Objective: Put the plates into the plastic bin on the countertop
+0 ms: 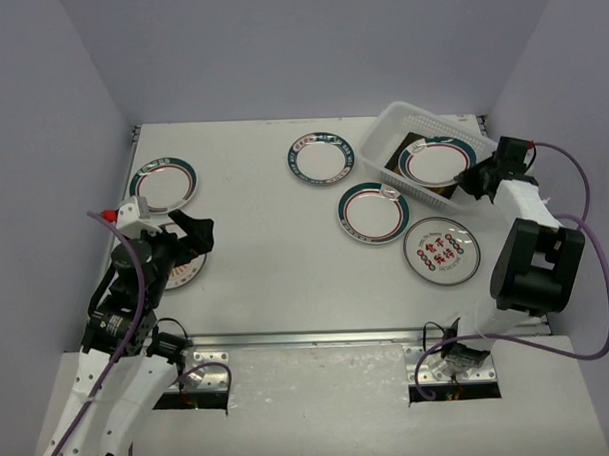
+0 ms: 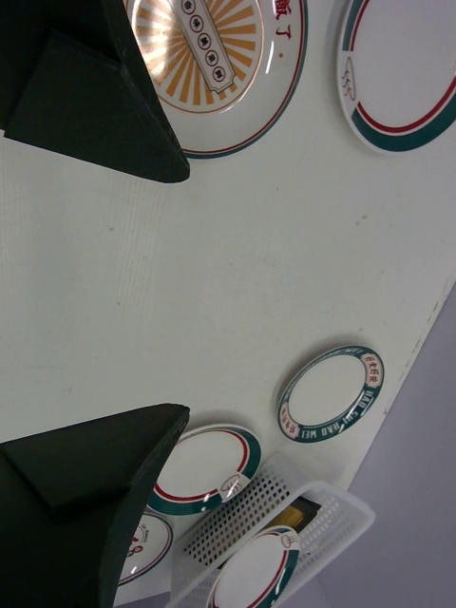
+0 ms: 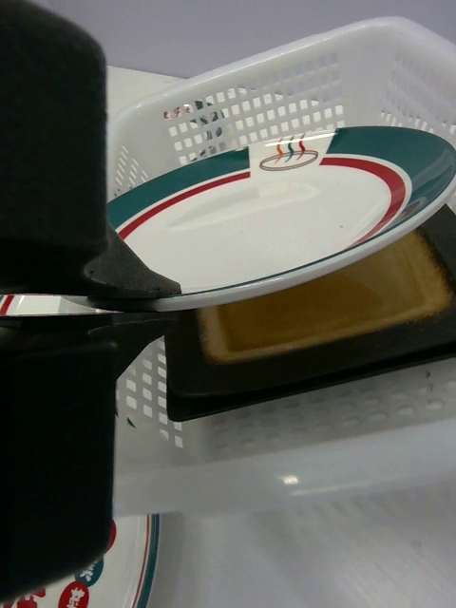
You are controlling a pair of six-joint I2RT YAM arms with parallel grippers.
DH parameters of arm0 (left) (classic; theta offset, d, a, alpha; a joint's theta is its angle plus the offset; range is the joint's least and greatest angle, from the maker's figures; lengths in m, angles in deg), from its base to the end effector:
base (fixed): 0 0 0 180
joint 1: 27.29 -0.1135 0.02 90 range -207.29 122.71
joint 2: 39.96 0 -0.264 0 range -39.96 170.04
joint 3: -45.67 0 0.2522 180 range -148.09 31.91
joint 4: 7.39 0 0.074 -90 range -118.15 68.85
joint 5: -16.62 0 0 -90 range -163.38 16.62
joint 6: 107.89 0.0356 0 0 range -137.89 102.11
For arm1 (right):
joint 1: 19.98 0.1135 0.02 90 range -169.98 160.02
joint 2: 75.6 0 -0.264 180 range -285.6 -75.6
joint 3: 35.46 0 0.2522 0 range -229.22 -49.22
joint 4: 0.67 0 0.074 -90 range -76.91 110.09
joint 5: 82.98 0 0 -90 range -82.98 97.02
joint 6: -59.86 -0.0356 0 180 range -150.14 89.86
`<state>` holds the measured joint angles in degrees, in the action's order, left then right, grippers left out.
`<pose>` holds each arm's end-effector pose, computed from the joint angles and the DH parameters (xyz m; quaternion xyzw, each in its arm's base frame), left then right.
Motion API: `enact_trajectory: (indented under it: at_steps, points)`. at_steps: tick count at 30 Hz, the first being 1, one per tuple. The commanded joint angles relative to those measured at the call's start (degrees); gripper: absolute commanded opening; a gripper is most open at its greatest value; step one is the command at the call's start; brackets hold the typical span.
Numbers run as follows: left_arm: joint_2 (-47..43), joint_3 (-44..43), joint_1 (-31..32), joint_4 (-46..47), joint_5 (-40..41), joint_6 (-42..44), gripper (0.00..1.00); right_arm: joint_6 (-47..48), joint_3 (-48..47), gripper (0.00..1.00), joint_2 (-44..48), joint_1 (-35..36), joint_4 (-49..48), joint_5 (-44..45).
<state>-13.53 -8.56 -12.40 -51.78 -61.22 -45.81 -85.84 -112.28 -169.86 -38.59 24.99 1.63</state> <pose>0.1092 -0.0213 0.3176 -0.1534 0.7849 -0.1378 0.5843 0.3424 -0.1118 0.2264 0.5386 0.7417 0.1673 0.3631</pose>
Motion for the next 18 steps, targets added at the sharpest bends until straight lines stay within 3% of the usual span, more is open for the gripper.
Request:
enact_trajectory:
  at_steps: [1,14,18]
  points:
    - [-0.95,-0.05,0.81,2.94,-0.56,0.85,1.00,-4.08,6.29,0.00,5.00,0.09,-10.96,2.12]
    - [-1.32,-0.14,2.05,2.62,0.49,0.58,1.00,-6.73,4.57,0.06,-2.08,0.06,-13.47,1.35]
    - [-1.13,-0.14,2.07,2.68,0.40,0.58,1.00,-5.56,2.42,0.55,-3.47,0.07,-12.35,-0.86]
